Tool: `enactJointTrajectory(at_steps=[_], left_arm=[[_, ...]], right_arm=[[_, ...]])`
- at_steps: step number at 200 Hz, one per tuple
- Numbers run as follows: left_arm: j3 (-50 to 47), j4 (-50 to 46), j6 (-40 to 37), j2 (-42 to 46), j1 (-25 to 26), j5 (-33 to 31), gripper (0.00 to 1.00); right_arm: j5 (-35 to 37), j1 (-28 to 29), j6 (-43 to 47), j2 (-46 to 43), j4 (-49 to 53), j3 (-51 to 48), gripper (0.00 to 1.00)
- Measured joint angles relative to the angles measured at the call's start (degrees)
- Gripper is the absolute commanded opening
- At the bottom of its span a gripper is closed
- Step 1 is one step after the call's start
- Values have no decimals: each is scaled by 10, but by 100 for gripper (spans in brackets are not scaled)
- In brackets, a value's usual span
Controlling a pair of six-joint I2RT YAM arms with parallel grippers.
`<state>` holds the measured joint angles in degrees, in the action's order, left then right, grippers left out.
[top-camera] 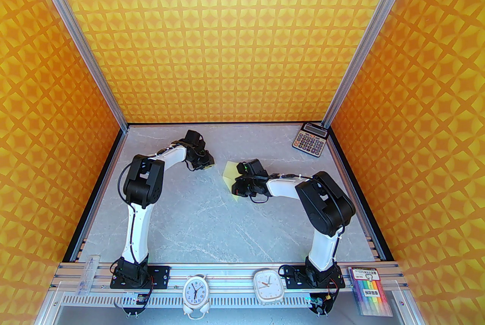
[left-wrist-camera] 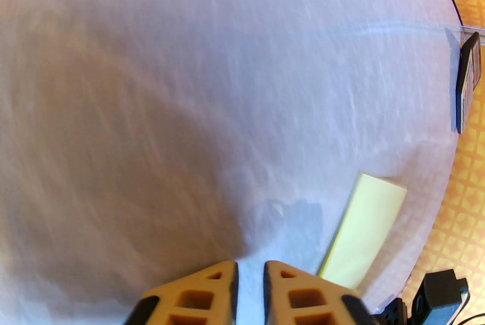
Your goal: Fold a paper plane with a square sheet of paper (fold left side to right side)
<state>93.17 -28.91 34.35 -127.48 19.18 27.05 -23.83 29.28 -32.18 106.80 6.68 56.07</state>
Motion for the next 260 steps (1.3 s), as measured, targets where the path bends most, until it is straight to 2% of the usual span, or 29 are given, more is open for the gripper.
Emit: enactJointTrajectory(at_steps=[18, 64, 139, 193, 236, 260], left_arm=[[-27, 6, 3, 28, 23, 1, 27], [-89, 37, 22, 64, 66, 4, 27], [-111, 54, 34, 64, 70, 4, 29], [-119, 81, 45, 64, 76, 16, 34], [-128, 104, 49, 64, 81, 21, 34], [-128, 110, 50, 64, 84, 26, 30]], right_arm=[[14, 0, 6, 0, 40, 27, 8], [43, -6, 36, -2, 104, 95, 8], [66, -17, 70, 38, 137, 116, 7], [70, -18, 70, 47, 135, 116, 7], [70, -18, 70, 47, 134, 115, 6], [69, -18, 70, 47, 132, 115, 6]])
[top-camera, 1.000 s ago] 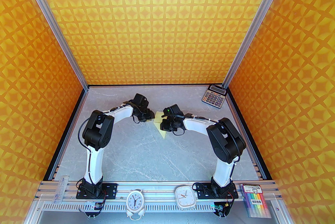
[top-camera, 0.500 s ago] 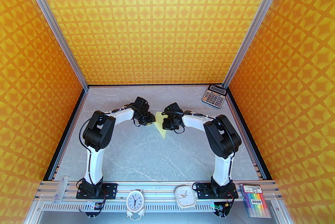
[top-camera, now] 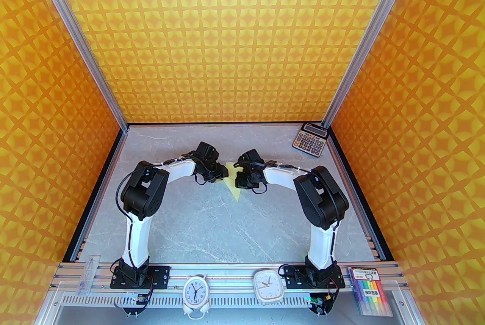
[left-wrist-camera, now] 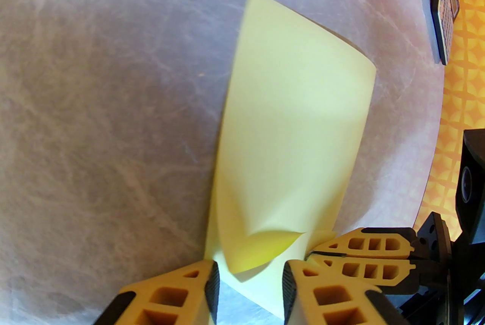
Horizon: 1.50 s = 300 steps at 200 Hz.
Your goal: Fold a paper plane with a square sheet of paper (fold left side to right side)
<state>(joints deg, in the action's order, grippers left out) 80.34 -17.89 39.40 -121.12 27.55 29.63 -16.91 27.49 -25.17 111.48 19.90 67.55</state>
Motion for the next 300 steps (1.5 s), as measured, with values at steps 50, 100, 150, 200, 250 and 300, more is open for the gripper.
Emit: enactJointTrajectory(at_steps=[50, 100, 150, 200, 250, 300], left_arm=[[0, 19, 0, 0, 12, 8, 27], [-5, 24, -2, 0, 19, 10, 20], [-13, 23, -11, 0, 23, 10, 14], [-5, -8, -38, 0, 27, -4, 10], [16, -38, -56, 0, 34, -19, 10], [29, -49, -61, 0, 40, -23, 11]], right_arm=[[0, 0, 0, 1, -3, 0, 6], [-1, 0, 0, 1, -4, 0, 7], [-6, -3, -2, -1, -10, -4, 11], [-5, -20, -1, -19, -6, -3, 11], [-18, -29, 4, -16, 0, 0, 11], [-30, -29, 7, 4, 2, 7, 9]])
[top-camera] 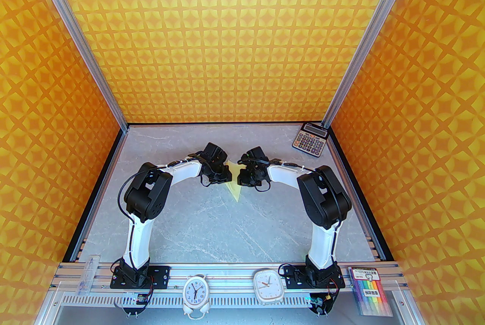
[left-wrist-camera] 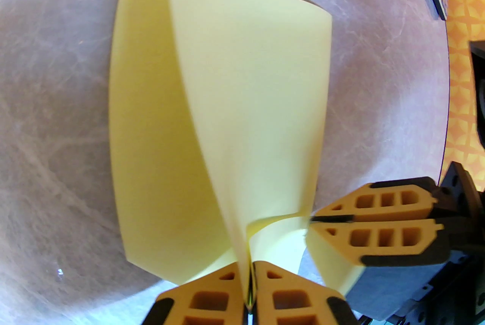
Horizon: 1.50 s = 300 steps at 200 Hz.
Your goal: Fold a paper plane with a square sheet of paper (fold left side to right side)
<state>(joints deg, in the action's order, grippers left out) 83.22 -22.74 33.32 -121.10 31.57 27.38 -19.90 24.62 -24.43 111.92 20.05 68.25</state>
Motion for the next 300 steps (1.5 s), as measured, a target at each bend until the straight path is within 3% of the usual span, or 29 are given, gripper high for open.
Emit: enactJointTrajectory(at_steps=[41, 59, 76, 113, 208, 220, 258, 300], left_arm=[[6, -10, -2, 0, 0, -2, 11], [7, -12, -3, 0, 0, -6, 6], [7, -15, -3, 0, 0, -10, 6], [6, -14, -4, 0, 0, -14, 6], [-3, -14, -4, 0, 0, -16, 5], [-3, -14, -4, 0, 0, -16, 9], [-3, -16, -5, 0, 0, -16, 34], [-3, -24, -3, 12, -6, -24, 30]], right_arm=[[-2, 0, 3, 13, 1, 9, 8], [-2, 0, 3, 13, -1, 9, 11], [-2, 0, 3, 12, -2, 9, 16], [0, 1, 6, -4, -3, 2, 17], [-2, 1, 16, -5, -1, -2, 11], [-3, 1, 17, 6, -2, -2, 10], [-11, 0, 18, 16, -5, 9, 8], [-13, 0, 18, 17, -6, 11, 8]])
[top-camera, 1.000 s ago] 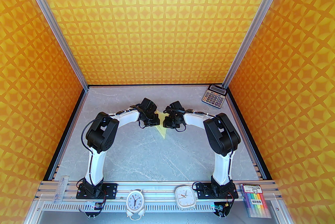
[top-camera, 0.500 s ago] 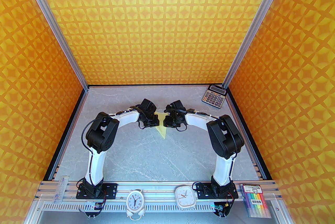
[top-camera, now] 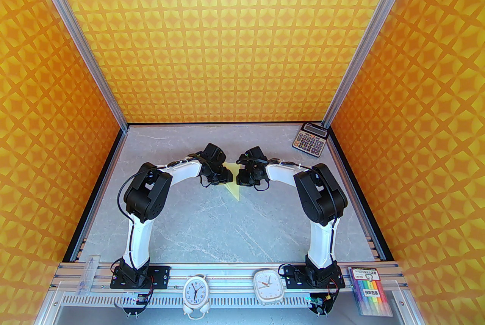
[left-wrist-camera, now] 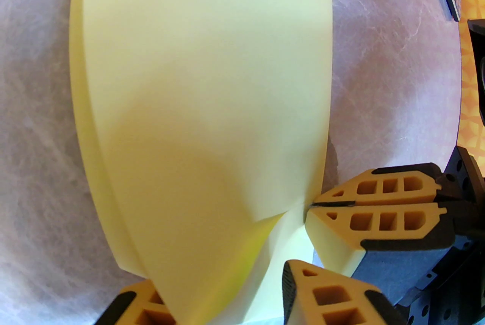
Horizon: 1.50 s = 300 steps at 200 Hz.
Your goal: Fold a paper plane with a square sheet of paper (fold left side to right side)
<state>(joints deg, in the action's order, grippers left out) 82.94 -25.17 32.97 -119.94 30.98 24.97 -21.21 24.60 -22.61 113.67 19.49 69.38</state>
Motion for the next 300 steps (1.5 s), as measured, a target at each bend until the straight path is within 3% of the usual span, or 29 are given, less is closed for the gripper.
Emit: enactJointTrajectory(at_steps=[16, 36, 85, 186, 300], left_arm=[[0, 0, 0, 12, -5, -2, 29], [0, 0, -1, 28, -11, -2, 20], [0, 16, 6, 36, -10, 1, 15], [29, 32, 41, -2, 3, 14, 8], [86, 14, 58, -33, 19, 16, 9]], right_arm=[[0, 0, 0, 0, 0, 0, 8], [0, 0, 0, 0, 0, 0, 8], [-1, 0, 0, 1, 0, 1, 8], [-2, 0, 0, 1, 0, 1, 8], [0, 0, -8, -9, -26, -17, 9]])
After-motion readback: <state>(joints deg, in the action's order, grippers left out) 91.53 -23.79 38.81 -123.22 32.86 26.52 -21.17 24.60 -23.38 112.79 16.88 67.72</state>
